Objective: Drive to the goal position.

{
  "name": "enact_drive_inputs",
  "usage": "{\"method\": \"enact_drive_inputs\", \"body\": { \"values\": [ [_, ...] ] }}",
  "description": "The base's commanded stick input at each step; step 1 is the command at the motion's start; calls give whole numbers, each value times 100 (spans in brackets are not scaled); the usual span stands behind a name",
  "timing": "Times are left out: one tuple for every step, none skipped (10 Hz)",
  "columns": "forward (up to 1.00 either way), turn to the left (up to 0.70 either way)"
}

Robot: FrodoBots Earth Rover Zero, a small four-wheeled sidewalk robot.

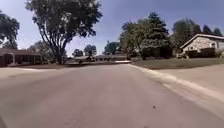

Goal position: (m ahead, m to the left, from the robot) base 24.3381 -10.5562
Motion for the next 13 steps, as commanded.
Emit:
{"method": "enact_drive_inputs", "body": {
  "values": [
    [50, 0],
    [50, 0],
    [50, 0],
    [50, 0],
    [50, 0],
    [50, 0],
    [50, 0],
    [50, 0],
    [50, 0],
    [50, 0],
    [50, 0],
    [50, 0],
    [50, 0]
  ]
}}
